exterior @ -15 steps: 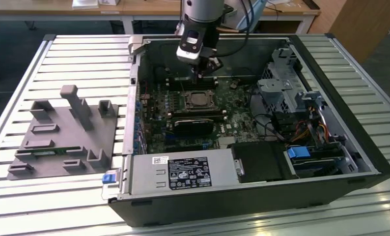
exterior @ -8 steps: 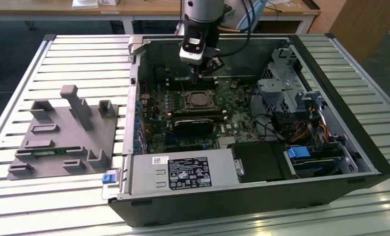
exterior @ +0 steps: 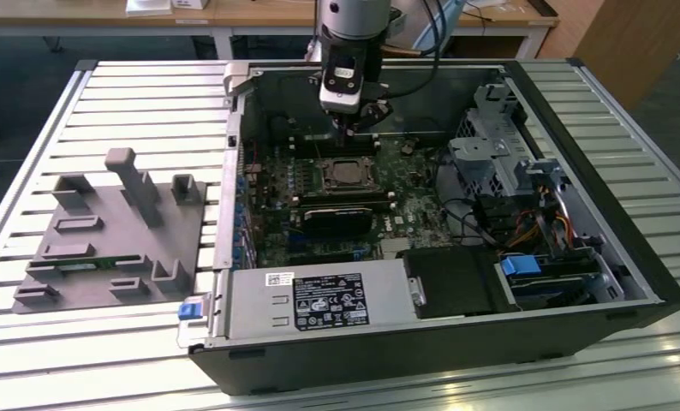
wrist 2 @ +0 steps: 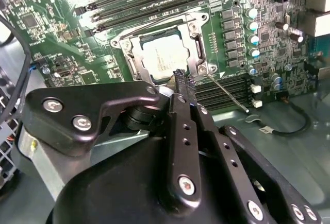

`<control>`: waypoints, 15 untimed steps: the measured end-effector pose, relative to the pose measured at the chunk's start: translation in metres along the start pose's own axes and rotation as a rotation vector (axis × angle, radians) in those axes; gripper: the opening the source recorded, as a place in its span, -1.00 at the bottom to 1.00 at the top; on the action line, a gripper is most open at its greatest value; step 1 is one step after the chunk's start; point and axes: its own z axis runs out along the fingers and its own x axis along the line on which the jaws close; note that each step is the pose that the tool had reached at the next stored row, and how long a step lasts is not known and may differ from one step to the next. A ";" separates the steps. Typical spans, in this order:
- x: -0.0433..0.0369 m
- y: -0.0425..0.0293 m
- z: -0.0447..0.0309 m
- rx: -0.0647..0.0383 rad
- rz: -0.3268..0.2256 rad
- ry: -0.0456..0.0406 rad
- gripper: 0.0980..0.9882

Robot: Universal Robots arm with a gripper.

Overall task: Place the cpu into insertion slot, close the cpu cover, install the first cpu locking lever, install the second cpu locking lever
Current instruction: 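Install the first cpu locking lever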

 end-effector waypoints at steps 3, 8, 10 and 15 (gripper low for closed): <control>0.0000 0.0000 0.0001 0.000 -0.028 0.0003 -0.98; 0.0000 0.0000 0.0002 0.000 -0.075 0.0007 -0.98; 0.0000 0.0000 0.0003 0.000 -0.091 0.0008 -0.98; 0.0000 0.0000 0.0007 -0.001 -0.161 0.0015 -0.98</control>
